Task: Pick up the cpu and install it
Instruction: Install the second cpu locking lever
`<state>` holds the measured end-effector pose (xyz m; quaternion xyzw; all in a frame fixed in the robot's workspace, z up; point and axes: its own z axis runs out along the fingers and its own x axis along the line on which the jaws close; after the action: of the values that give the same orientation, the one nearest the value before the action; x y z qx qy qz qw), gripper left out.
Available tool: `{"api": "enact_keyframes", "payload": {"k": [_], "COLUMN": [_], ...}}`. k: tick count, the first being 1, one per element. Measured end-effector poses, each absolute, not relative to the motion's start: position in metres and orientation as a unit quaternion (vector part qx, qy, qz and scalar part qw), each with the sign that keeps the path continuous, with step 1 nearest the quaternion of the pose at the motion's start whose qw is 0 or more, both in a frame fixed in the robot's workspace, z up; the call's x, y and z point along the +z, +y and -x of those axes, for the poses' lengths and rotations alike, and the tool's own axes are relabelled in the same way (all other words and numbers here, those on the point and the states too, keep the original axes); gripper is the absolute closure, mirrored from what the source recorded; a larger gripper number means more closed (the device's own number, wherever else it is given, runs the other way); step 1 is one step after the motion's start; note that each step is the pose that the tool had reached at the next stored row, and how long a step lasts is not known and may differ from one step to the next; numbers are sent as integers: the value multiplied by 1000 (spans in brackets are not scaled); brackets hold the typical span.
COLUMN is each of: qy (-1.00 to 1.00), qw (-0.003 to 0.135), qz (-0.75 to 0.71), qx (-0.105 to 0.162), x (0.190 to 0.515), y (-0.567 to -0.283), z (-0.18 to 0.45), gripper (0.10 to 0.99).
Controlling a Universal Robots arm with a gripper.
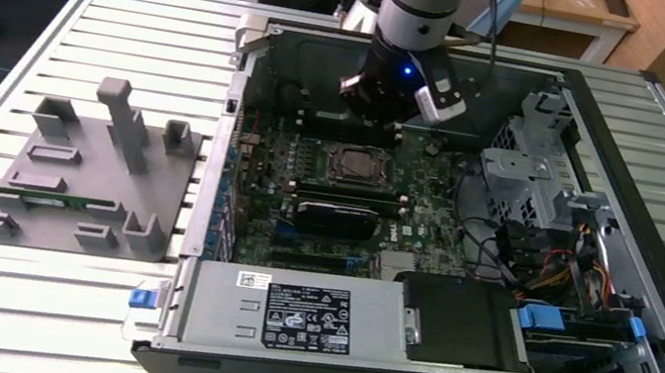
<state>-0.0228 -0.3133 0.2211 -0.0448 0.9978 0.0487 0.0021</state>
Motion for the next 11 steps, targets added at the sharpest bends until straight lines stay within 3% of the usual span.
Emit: {"api": "enact_keyframes", "payload": {"k": [11], "qy": [998], "qw": [2], "qz": [45], "qx": [49], "x": [224], "y": [-319], "z": [23], "gripper": [980]}}
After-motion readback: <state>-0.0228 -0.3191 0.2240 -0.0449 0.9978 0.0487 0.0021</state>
